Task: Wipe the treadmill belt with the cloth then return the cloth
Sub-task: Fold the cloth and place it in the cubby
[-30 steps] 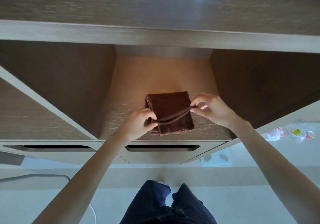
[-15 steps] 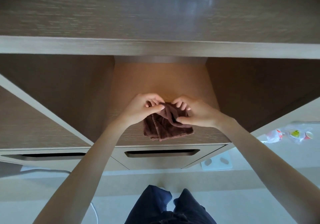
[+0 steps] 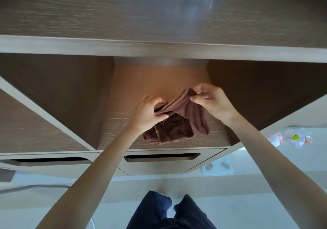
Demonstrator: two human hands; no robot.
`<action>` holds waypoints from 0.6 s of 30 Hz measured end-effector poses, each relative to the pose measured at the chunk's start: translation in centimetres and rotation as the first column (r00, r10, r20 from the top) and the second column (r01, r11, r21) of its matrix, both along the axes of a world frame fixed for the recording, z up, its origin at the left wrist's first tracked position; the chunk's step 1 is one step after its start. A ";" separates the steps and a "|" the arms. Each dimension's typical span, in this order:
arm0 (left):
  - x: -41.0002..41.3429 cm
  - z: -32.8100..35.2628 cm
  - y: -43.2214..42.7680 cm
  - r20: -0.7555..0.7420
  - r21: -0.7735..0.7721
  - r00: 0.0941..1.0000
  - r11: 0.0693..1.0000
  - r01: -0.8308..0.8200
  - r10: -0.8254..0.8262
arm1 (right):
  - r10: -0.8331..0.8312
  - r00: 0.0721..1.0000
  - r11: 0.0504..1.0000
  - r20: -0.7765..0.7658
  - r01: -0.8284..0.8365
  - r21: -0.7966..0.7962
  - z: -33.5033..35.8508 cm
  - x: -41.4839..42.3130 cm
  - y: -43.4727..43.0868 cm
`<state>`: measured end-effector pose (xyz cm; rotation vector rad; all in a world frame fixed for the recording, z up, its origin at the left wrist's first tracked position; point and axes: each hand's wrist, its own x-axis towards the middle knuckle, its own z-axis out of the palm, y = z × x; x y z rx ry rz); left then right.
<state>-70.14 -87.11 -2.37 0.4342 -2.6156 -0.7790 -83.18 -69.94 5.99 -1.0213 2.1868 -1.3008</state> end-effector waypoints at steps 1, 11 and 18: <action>-0.4 -0.9 0.1 0.015 -0.044 1.000 0.999 -0.021 0.022 | -0.020 0.999 1.000 0.040 0.020 -0.002 0.1 -0.2 0.6; -0.5 -1.3 0.5 0.256 0.236 0.952 0.966 0.108 -0.169 | -0.138 0.968 0.979 0.211 0.166 -0.120 1.1 -1.7 6.4; 2.6 4.2 -5.3 0.524 0.635 0.648 0.760 0.136 -0.553 | -0.199 0.926 0.978 0.321 0.208 0.006 -1.3 -2.5 6.4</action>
